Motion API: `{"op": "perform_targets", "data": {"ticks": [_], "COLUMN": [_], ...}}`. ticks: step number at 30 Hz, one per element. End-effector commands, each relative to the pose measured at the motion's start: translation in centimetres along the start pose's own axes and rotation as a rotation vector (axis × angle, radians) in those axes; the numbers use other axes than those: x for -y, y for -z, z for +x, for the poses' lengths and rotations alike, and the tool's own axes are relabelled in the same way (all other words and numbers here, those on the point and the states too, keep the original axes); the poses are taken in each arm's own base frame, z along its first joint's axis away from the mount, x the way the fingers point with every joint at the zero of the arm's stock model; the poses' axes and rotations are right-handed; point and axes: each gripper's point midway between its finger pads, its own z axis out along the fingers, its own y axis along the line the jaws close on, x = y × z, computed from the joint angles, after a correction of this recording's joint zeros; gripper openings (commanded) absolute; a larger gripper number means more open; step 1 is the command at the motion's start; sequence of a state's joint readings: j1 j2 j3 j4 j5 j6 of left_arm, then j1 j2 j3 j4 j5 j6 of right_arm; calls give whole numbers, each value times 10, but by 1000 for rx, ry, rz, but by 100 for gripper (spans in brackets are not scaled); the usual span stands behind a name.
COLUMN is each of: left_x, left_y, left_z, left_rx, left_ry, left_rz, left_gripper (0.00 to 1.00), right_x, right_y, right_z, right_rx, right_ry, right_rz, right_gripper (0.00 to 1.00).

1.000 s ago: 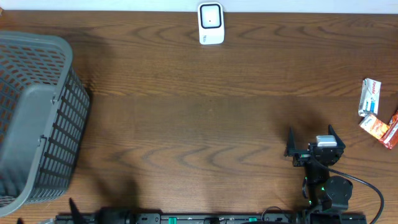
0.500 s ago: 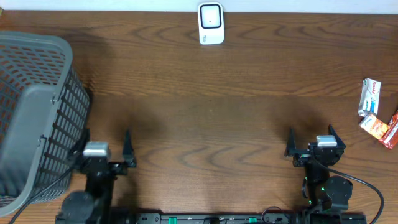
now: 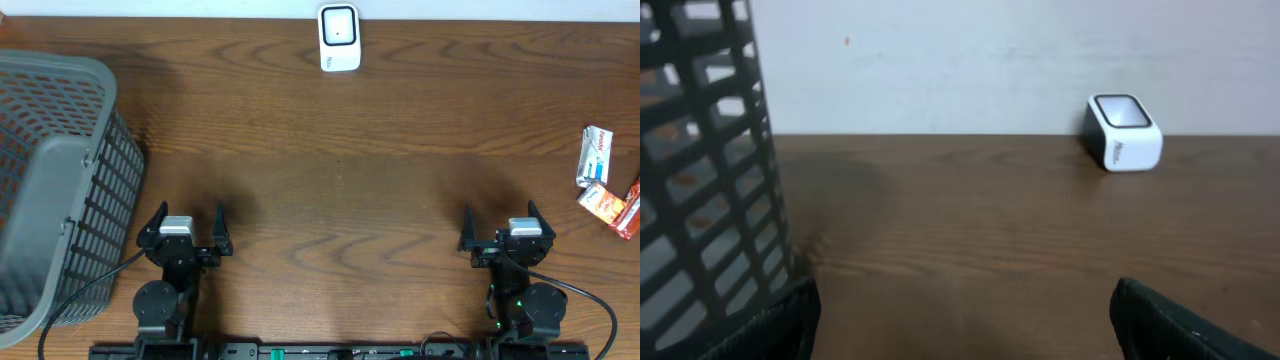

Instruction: Scan the item barcode

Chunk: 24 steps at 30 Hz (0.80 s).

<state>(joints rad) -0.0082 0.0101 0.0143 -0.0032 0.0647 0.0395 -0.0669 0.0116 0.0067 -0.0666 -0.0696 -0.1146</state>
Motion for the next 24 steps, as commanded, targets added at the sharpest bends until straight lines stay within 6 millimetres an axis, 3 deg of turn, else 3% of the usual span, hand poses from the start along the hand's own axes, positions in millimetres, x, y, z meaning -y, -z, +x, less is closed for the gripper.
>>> {"op": "perform_targets", "data": {"ticks": [1, 4, 10, 24], "left_x": [-14, -22, -33, -32], "left_y": [0, 2, 3, 3], "left_z": [5, 21, 19, 19], "left_rx": [-6, -70, -65, -63], "left_ry": [53, 52, 42, 42], "left_rz": [-76, -117, -164, -161], "left_gripper": [93, 93, 93, 93], "right_x": [-1, -1, -1, -1], "right_y": [0, 0, 0, 0], "right_z": [0, 0, 0, 0], "right_rx": [0, 0, 0, 0], "right_ry": [14, 14, 14, 14], "right_rz": [1, 1, 1, 1], "right_gripper": [99, 99, 99, 99]}}
